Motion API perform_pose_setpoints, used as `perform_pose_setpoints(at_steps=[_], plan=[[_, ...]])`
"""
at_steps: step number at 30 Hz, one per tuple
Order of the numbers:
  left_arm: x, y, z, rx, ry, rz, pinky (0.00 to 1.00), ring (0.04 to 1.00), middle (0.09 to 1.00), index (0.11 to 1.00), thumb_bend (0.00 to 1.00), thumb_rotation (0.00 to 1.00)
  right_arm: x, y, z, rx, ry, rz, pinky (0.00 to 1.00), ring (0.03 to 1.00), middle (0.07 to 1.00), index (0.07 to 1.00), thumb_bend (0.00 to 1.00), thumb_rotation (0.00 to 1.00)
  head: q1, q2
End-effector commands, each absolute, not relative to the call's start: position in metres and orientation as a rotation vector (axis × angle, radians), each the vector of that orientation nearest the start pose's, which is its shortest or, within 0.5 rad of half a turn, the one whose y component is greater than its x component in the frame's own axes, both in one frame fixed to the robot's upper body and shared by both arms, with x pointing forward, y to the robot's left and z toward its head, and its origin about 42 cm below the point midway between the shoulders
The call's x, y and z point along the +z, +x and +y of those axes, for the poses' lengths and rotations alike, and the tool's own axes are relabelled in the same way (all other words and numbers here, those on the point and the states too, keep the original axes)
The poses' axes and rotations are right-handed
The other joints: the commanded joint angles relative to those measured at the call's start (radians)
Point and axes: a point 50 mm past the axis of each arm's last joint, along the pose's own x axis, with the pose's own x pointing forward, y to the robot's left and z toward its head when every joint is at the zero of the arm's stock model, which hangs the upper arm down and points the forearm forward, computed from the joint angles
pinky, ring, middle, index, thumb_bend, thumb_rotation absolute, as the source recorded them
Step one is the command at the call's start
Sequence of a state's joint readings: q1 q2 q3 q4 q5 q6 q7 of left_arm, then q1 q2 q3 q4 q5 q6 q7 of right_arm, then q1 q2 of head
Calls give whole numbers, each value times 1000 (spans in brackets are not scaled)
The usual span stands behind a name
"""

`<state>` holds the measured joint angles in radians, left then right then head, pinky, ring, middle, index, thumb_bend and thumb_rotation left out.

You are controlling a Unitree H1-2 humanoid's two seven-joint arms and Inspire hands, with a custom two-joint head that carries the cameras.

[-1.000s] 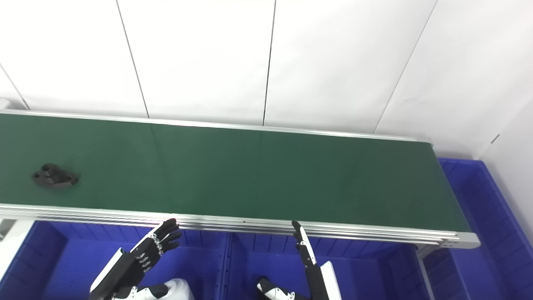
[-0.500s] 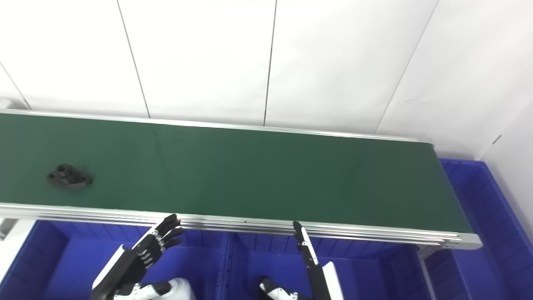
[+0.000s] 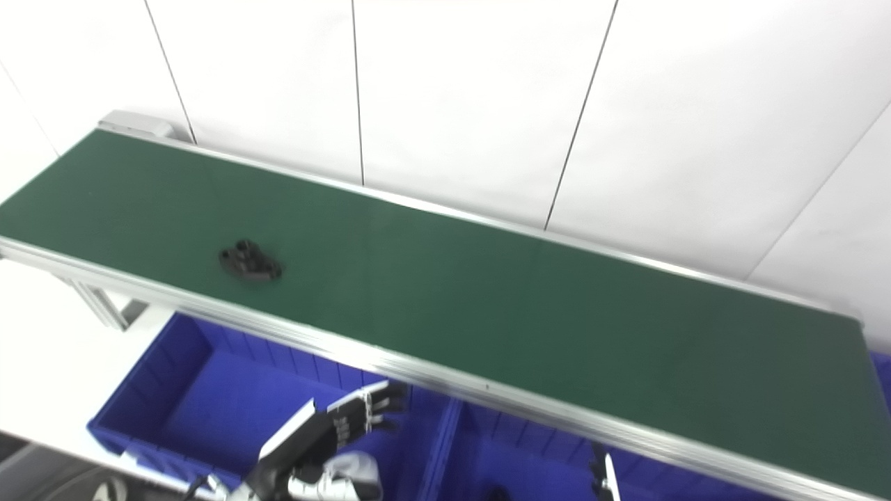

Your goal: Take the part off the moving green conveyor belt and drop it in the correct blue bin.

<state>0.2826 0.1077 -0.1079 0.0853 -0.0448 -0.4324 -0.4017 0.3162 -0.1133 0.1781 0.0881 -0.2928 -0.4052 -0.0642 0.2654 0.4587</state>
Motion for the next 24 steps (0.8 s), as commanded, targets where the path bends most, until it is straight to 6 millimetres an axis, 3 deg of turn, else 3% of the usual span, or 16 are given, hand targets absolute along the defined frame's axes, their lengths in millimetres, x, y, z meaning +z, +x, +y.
perform_pose_setpoints(at_steps=[1, 12, 15, 21, 22, 24], plan=[[46, 177, 212, -448, 65, -123, 804, 887, 917, 880, 836, 367, 40, 164, -212, 156, -332, -121, 943, 967, 993, 1000, 719, 658, -2, 1], [44, 186, 208, -448, 76, -123, 795, 887, 913, 872, 866, 366, 48, 175, -225, 135, -326, -156, 979, 962, 979, 1000, 713, 633, -9, -34], [46, 187, 209, -444, 76, -131, 788, 881, 910, 873, 868, 361, 62, 183, -228, 120, -326, -215, 967, 958, 976, 1000, 685, 558, -27, -38], [49, 190, 212, -437, 72, -146, 777, 868, 905, 874, 850, 332, 100, 206, -229, 102, -382, -331, 883, 924, 950, 986, 728, 619, -80, -32], [49, 189, 213, -433, 71, -144, 778, 868, 904, 874, 850, 330, 110, 214, -228, 105, -391, -354, 875, 916, 942, 982, 738, 639, -128, -21], [48, 188, 216, -433, 74, -138, 782, 868, 902, 872, 865, 343, 127, 227, -226, 111, -398, -388, 811, 861, 896, 949, 766, 599, -152, -18]])
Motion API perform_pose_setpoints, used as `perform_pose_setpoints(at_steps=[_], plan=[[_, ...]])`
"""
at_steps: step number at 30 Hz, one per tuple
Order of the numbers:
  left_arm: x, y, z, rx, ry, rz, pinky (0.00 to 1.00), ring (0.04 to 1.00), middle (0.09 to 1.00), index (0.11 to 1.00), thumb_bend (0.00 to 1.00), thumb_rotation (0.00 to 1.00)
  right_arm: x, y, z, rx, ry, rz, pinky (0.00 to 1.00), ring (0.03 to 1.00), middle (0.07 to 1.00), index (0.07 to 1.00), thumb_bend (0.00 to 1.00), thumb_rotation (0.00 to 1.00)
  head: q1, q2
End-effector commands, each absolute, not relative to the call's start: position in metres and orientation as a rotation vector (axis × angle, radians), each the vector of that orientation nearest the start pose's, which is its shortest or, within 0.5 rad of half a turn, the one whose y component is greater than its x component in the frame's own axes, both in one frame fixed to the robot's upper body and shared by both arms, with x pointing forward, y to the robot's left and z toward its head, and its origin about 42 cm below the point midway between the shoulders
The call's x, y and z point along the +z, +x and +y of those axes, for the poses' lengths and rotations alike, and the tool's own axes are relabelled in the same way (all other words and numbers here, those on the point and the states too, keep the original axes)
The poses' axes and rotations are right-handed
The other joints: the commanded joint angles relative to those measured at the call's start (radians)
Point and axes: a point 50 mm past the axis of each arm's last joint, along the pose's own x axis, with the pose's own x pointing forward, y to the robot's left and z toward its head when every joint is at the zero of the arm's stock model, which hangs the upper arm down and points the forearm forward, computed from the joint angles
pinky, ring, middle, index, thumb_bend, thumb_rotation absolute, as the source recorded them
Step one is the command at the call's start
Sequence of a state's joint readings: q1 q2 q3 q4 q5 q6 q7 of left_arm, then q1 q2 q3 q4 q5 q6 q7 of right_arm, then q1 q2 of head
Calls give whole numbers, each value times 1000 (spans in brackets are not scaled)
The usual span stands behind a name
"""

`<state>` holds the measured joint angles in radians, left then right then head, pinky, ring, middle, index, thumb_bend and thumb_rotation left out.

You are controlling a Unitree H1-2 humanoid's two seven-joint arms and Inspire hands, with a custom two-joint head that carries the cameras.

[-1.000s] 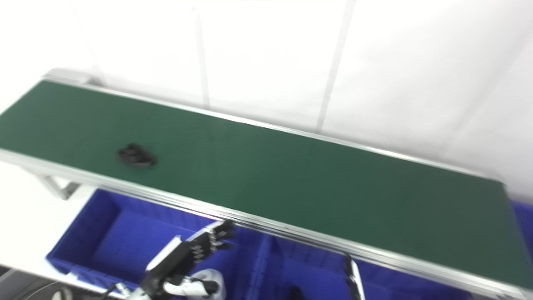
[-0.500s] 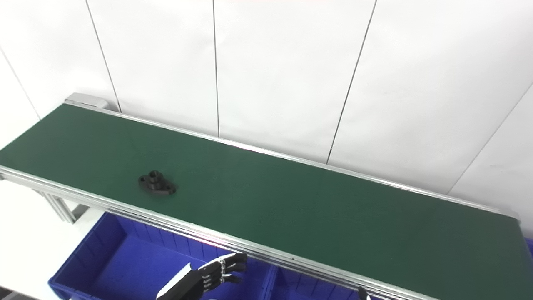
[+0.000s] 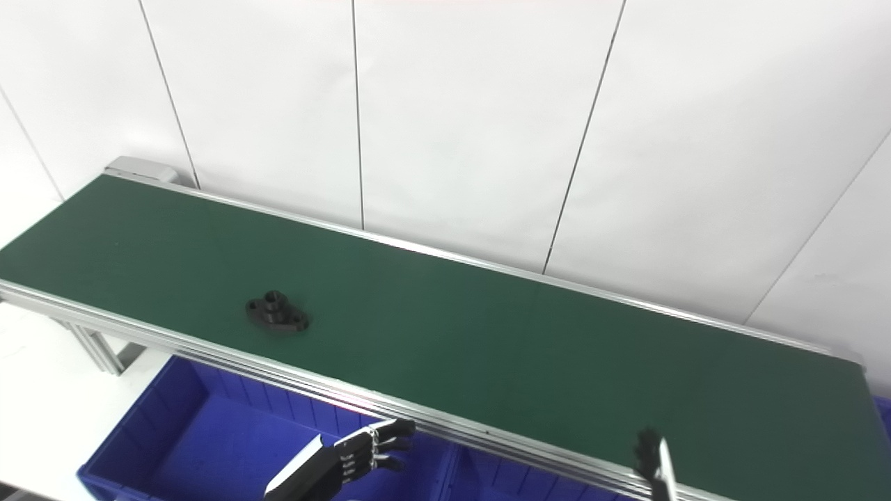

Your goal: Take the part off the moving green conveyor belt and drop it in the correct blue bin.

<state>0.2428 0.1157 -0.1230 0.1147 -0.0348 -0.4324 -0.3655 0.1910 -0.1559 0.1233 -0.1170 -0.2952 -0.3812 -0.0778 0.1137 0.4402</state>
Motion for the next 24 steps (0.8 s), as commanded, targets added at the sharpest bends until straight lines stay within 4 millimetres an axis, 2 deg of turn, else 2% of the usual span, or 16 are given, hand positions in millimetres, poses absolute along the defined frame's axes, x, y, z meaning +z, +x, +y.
perform_pose_setpoints(at_steps=[1, 5, 6, 7, 8, 9, 13, 18, 24], plan=[[47, 187, 217, -435, 76, -135, 788, 871, 904, 876, 870, 350, 133, 232, -224, 114, -401, -399, 788, 844, 884, 941, 774, 584, -18, 2], [46, 185, 225, -437, 90, -124, 802, 880, 918, 891, 862, 362, 157, 253, -216, 128, -429, -442, 746, 820, 854, 911, 789, 534, -132, 30], [46, 185, 227, -435, 86, -123, 816, 884, 923, 897, 854, 345, 162, 257, -214, 133, -441, -448, 738, 810, 846, 905, 789, 505, -132, 30], [46, 184, 229, -431, 83, -123, 825, 888, 926, 902, 848, 335, 167, 262, -211, 139, -463, -451, 736, 803, 840, 902, 789, 489, -178, 41], [46, 184, 230, -429, 82, -122, 836, 896, 932, 909, 841, 325, 171, 265, -209, 143, -479, -452, 731, 804, 840, 898, 776, 471, -178, 41], [46, 184, 232, -427, 78, -123, 843, 901, 935, 913, 837, 322, 175, 269, -204, 146, -489, -451, 736, 807, 839, 896, 769, 457, -226, 54], [46, 184, 238, -428, 48, -126, 876, 924, 949, 927, 808, 289, 186, 281, -186, 156, -505, -418, 752, 811, 836, 892, 763, 425, -300, 81], [48, 187, 243, -434, 35, -140, 907, 942, 969, 961, 732, 296, 192, 296, -170, 175, -533, -364, 761, 824, 850, 893, 761, 404, -353, 104], [50, 188, 250, -435, 56, -143, 948, 963, 985, 991, 653, 398, 198, 313, -159, 203, -584, -321, 725, 817, 856, 899, 770, 421, -370, 128]])
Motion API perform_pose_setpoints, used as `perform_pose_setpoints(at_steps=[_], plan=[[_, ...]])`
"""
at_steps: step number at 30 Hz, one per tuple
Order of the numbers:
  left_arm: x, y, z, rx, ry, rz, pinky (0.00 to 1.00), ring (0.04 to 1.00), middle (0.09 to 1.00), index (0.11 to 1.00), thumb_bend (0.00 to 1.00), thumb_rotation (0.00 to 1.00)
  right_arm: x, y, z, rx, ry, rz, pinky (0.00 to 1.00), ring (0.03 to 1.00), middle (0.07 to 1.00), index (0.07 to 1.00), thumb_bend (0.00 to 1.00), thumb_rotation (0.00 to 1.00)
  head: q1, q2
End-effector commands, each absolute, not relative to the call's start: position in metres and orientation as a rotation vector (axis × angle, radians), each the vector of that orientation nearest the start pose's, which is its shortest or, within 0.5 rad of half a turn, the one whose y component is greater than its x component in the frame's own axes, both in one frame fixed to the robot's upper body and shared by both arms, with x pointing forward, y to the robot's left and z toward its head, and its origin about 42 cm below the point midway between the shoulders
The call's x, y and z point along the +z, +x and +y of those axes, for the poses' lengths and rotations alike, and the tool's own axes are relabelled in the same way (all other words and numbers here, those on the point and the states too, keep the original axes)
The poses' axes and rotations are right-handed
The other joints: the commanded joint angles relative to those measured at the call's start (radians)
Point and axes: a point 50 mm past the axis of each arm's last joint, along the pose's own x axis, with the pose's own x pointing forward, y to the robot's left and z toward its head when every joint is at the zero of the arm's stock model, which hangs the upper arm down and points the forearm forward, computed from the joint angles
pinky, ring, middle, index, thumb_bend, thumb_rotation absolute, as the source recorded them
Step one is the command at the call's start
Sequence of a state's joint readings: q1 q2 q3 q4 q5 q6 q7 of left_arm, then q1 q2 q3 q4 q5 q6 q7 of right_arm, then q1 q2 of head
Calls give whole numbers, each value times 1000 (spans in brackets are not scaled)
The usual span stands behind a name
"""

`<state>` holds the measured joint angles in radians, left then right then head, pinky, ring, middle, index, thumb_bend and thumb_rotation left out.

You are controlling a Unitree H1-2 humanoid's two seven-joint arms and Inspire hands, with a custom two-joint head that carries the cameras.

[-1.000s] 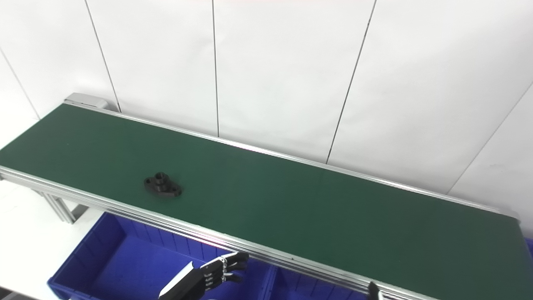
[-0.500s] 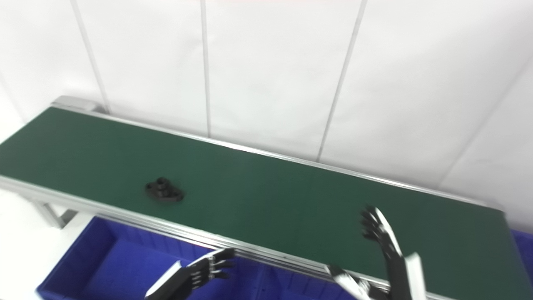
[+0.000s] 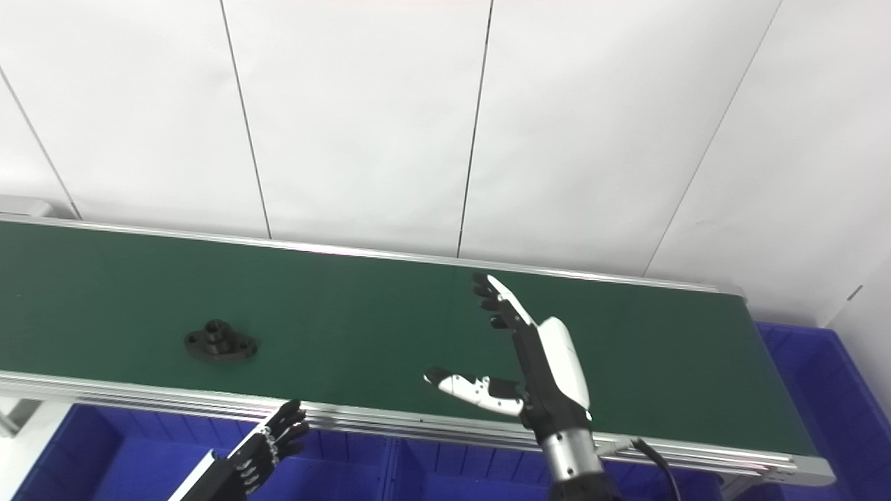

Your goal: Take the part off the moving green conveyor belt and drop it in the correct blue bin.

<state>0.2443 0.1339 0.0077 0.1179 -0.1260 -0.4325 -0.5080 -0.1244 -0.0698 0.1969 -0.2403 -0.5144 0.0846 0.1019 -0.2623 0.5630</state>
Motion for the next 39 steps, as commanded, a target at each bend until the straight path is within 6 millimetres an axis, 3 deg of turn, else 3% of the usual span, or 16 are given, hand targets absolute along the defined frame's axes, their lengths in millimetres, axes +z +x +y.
perform_pose_setpoints(at_steps=[1, 6, 12, 18, 30, 34, 39], plan=[[50, 188, 250, -434, 61, -143, 948, 962, 985, 992, 648, 410, 198, 316, -158, 208, -590, -317, 724, 816, 855, 901, 771, 422, 6, 5], [52, 188, 251, -429, 72, -149, 932, 949, 976, 984, 627, 447, 200, 329, -152, 229, -605, -315, 771, 819, 838, 894, 782, 398, 29, 21], [53, 188, 250, -433, 64, -154, 931, 955, 977, 980, 639, 455, 201, 341, -142, 258, -647, -310, 727, 800, 833, 899, 785, 411, 46, 30], [52, 189, 252, -441, 45, -158, 941, 953, 974, 978, 621, 414, 196, 358, -123, 291, -677, -309, 728, 793, 821, 890, 795, 410, 42, 33], [53, 190, 259, -435, 63, -159, 931, 946, 970, 978, 628, 464, 195, 394, -84, 379, -788, -287, 690, 785, 832, 891, 801, 453, 5, 46], [54, 189, 258, -438, 65, -160, 926, 944, 968, 976, 641, 477, 196, 404, -74, 408, -826, -281, 666, 778, 841, 888, 806, 447, 21, 48], [54, 187, 254, -439, 63, -162, 914, 936, 966, 973, 655, 474, 202, 415, -61, 464, -882, -291, 704, 801, 858, 884, 796, 438, 69, 50]])
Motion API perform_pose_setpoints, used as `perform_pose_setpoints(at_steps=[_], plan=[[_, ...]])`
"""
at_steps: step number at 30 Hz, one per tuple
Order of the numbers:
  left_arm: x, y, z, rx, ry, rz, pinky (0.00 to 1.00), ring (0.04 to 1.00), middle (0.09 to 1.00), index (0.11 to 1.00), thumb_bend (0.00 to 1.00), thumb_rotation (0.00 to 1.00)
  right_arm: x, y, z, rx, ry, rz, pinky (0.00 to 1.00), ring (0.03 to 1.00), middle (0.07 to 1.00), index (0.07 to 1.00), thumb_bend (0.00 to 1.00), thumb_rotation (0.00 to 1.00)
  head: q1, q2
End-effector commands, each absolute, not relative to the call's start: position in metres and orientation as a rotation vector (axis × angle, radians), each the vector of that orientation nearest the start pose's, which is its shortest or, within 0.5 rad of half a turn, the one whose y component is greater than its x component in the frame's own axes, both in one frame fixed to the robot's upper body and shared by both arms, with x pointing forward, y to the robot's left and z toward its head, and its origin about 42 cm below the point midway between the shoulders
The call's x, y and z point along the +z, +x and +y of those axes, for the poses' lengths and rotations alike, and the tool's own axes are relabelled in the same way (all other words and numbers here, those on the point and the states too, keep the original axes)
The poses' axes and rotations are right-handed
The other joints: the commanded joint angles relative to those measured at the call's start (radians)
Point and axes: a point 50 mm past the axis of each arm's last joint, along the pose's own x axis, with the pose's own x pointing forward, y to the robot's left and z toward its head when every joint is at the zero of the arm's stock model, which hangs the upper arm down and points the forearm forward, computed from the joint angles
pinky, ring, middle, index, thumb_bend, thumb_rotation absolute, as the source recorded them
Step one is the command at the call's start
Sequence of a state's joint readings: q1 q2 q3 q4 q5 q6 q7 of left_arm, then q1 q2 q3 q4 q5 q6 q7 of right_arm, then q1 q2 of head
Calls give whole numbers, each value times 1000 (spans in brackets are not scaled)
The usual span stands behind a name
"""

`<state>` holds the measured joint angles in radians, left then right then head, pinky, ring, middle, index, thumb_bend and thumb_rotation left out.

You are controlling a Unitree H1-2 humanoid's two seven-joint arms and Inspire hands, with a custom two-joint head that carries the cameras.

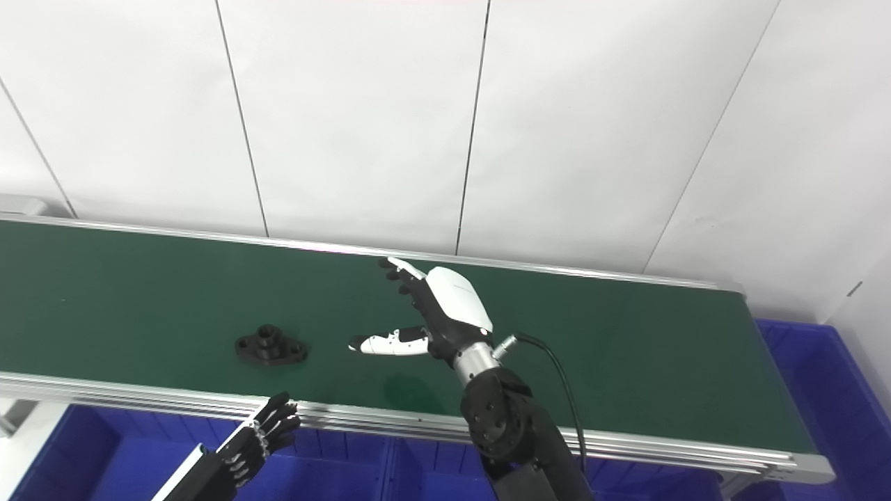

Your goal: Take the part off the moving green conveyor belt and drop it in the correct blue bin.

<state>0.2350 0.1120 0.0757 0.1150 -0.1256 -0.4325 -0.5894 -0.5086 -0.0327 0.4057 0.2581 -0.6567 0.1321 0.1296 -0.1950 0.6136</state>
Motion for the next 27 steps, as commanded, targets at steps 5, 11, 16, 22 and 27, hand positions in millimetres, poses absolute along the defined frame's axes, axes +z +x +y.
perform_pose_setpoints(at_steps=[5, 11, 16, 22, 27], plan=[[54, 186, 249, -442, 44, -168, 910, 932, 958, 959, 672, 425, 206, 419, -49, 513, -911, -294, 725, 815, 864, 882, 793, 452, 59, 0], [55, 184, 245, -438, 50, -168, 893, 918, 944, 938, 691, 398, 206, 420, -42, 544, -931, -273, 697, 805, 859, 875, 800, 459, 94, 2], [57, 182, 241, -434, 63, -171, 879, 915, 942, 935, 703, 405, 202, 421, -35, 568, -966, -272, 680, 789, 843, 864, 797, 452, 122, 5], [60, 180, 237, -431, 66, -176, 873, 913, 943, 934, 713, 416, 197, 425, -30, 596, -1001, -256, 704, 802, 844, 857, 791, 448, 150, 13], [62, 179, 234, -428, 64, -183, 876, 912, 943, 932, 722, 418, 194, 434, -26, 611, -1058, -231, 733, 816, 853, 857, 795, 444, 166, 18]])
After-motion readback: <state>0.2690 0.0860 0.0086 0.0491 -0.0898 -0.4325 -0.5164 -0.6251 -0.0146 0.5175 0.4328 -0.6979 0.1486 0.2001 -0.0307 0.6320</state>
